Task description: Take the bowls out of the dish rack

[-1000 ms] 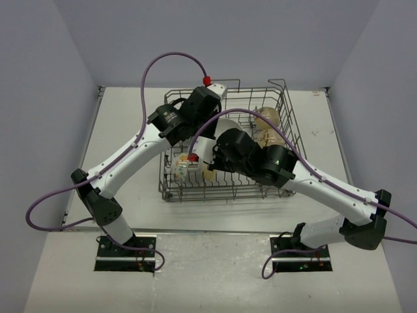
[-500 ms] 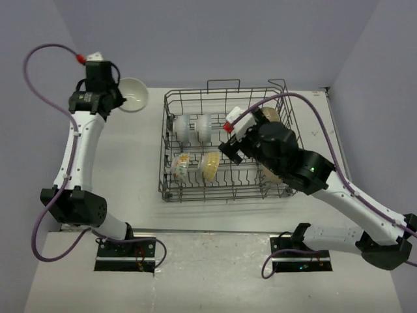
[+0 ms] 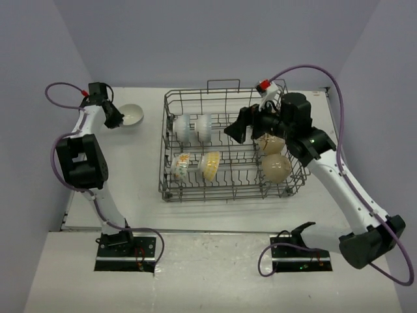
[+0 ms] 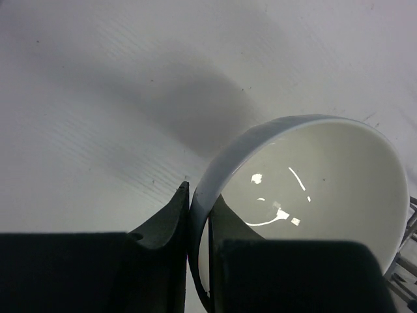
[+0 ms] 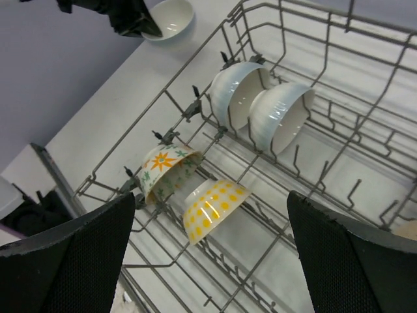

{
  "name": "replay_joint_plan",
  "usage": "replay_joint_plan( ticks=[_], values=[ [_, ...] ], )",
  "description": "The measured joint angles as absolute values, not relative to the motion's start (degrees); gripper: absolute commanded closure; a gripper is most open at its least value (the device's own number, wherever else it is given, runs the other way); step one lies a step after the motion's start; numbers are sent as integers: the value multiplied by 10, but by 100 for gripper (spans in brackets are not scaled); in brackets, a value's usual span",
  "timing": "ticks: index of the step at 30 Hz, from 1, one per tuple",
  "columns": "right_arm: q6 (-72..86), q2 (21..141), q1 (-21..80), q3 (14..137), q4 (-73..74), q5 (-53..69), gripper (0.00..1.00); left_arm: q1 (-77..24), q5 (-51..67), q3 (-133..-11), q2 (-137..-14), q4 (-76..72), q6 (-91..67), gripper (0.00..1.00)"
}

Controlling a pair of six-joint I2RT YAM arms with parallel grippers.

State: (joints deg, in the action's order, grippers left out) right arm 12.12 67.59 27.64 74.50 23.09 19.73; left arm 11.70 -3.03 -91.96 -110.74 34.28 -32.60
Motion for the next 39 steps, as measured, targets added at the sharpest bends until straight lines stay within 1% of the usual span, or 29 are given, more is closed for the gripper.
replay_joint_plan(
  ticks=[7, 10, 11, 15, 17, 18, 19, 20, 21, 22, 26, 30, 35, 39],
  values=[
    [173, 795, 245, 779, 195, 346, 1, 117, 1, -906, -1173, 278, -326, 100],
    [196, 848, 237, 800, 161, 394, 1, 117, 4, -889, -1184, 257, -324, 95],
    [204, 865, 232, 809, 157, 408, 1, 117, 4, -882, -1184, 254, -324, 92],
    [238, 946, 216, 846, 124, 450, 2, 117, 2, -857, -1184, 237, -324, 91],
    [251, 976, 212, 853, 115, 463, 2, 117, 3, -854, -1184, 229, -324, 78],
    [256, 990, 211, 856, 112, 467, 2, 117, 2, -854, -1184, 226, -324, 66],
    [261, 1004, 211, 860, 110, 475, 2, 117, 0, -853, -1184, 220, -324, 48],
    [264, 1016, 210, 863, 108, 478, 2, 117, -2, -853, -1184, 216, -324, 37],
    [266, 1027, 210, 866, 107, 481, 3, 117, -3, -851, -1184, 212, -324, 24],
    [269, 1036, 210, 867, 105, 484, 4, 117, -6, -848, -1183, 208, -328, 1],
    [277, 1064, 211, 874, 102, 495, 5, 117, -18, -837, -1172, 212, -336, 0],
    [281, 1073, 210, 881, 98, 481, 6, 117, -45, -828, -1120, 239, -340, 0],
    [284, 1073, 206, 882, 98, 443, 6, 117, -93, -826, -991, 279, -341, 0],
    [289, 1092, 202, 901, 100, 425, 7, 113, -116, -800, -847, 285, -339, 0]
  ],
)
